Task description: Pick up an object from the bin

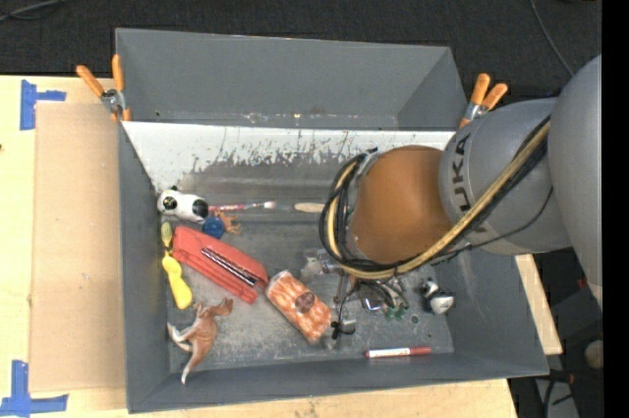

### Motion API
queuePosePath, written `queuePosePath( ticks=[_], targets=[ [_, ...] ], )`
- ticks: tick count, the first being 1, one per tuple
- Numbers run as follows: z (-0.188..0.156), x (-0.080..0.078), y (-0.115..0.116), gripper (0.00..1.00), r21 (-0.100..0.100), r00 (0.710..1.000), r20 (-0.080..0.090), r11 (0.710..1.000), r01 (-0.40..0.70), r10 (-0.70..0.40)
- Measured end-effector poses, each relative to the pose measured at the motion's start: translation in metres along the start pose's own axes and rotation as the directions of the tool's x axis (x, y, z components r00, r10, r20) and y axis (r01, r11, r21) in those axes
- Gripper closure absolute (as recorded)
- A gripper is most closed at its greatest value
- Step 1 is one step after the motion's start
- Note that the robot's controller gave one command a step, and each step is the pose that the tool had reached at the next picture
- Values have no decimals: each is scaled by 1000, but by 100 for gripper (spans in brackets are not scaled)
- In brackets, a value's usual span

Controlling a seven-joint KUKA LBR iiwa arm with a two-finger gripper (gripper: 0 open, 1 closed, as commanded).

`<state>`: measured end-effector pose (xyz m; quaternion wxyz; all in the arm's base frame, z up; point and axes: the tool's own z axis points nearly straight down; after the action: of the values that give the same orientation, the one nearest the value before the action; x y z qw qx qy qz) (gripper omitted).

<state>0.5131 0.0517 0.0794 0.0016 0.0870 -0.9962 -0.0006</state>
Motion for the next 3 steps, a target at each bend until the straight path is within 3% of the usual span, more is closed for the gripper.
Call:
queuePosePath(
  ticks=[1, 2, 3],
  targets=[
    [10, -2, 12, 100, -1, 1000, 1, 1000, 11, -11],
    [10, -2, 12, 100, -1, 1000, 1, 1000, 10, -10],
    [-49, -13, 19, 100, -2, 997, -5, 997, 76, -76]
  ],
)
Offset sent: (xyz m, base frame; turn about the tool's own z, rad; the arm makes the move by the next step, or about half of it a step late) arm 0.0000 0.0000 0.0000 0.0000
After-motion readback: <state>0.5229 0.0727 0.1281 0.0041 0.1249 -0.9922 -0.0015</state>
